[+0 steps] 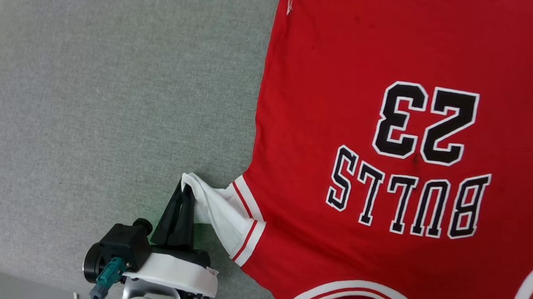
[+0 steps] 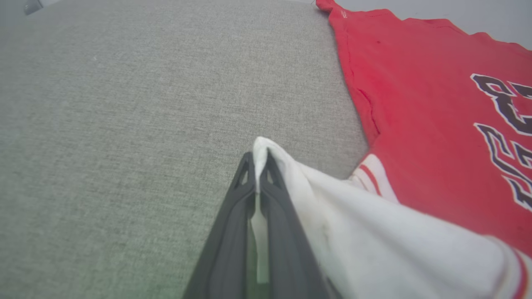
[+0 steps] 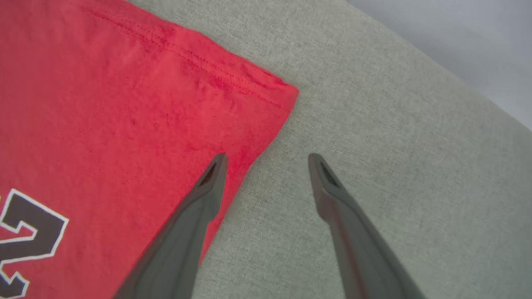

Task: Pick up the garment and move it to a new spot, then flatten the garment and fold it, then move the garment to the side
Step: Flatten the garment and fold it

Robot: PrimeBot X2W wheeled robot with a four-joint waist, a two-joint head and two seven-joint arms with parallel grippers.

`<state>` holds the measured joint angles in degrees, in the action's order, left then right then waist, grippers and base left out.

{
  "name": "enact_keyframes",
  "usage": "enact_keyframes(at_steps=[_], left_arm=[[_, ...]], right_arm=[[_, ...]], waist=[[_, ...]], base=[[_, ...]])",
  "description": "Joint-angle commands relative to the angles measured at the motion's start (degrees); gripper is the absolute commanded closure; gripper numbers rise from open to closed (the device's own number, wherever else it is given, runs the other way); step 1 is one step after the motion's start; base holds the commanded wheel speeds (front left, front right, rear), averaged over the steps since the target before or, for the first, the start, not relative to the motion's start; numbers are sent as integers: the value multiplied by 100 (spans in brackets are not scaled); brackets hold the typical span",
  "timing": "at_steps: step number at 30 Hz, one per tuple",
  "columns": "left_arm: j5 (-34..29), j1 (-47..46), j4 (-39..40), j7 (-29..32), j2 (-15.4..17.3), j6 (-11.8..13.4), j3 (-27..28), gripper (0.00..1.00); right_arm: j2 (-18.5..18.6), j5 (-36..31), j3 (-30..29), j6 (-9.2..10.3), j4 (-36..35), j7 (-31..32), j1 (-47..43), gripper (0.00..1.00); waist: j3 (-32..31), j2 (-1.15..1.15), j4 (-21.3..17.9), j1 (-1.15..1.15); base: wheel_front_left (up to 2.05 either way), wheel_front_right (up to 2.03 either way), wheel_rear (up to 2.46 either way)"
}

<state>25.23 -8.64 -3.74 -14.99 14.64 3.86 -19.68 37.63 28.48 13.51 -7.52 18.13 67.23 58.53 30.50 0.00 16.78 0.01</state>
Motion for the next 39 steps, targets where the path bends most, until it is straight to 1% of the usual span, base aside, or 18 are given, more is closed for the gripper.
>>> enact_keyframes(at_steps=[1, 7, 11, 14, 15, 16, 19, 20, 25, 27, 33, 39], left_arm=[[-45, -71, 23, -28, -53, -33, 43, 100], [-278, -152, 62, -21, -323, -227, 202, 100], [-410, -188, 41, -20, -487, -336, 308, 100], [-497, -206, -17, -16, -587, -428, 388, 100], [-515, -214, -38, -16, -611, -462, 416, 100], [-550, -224, -59, -16, -640, -487, 444, 100], [-617, -209, -107, -16, -705, -550, 523, 100], [-685, -144, -170, -16, -737, -606, 596, 100], [-761, 21, -256, -20, -779, -663, 716, 100], [-801, 86, -260, -21, -779, -678, 747, 100], [-840, 360, -345, -21, -706, -672, 840, 100], [-781, 671, -356, -16, -607, -624, 948, 100]], right_arm=[[46, -61, 14, 6, 23, 59, 112, 0], [10, -125, -13, 5, 251, 285, 144, 0], [25, -114, 180, 5, 393, 440, -246, 0], [84, -66, 218, 5, 435, 431, -435, 0], [123, -91, 238, 5, 426, 420, -460, 52], [165, -123, 260, 5, 411, 397, -454, 100], [199, -129, 209, 6, 388, 298, -365, 100], [190, -137, 188, 6, 356, 115, -269, 100], [118, 28, 156, 6, 359, -379, -271, 100], [219, 100, 241, 6, 306, -572, -345, 100], [423, 543, 435, 6, 64, -1139, -976, 100], [628, 1020, 619, 6, -356, -1508, -1879, 100]], waist=[[209, 0, 151, -1], [532, 0, 297, -1], [637, 0, 333, -1], [661, 0, 345, -1], [656, 0, 346, -1], [645, 0, 346, -1], [570, 0, 313, -1], [423, 0, 264, -1], [18, 0, 148, -1], [-154, 0, 102, -1], [-755, 0, -116, -1], [-1282, 0, -467, -1]], base=[[0, 0, 0], [0, 0, 0], [0, 0, 0], [0, 0, 0], [0, 0, 0], [0, 0, 0], [0, 0, 0], [0, 0, 0], [0, 0, 0], [0, 0, 0], [0, 0, 0], [0, 0, 0]])
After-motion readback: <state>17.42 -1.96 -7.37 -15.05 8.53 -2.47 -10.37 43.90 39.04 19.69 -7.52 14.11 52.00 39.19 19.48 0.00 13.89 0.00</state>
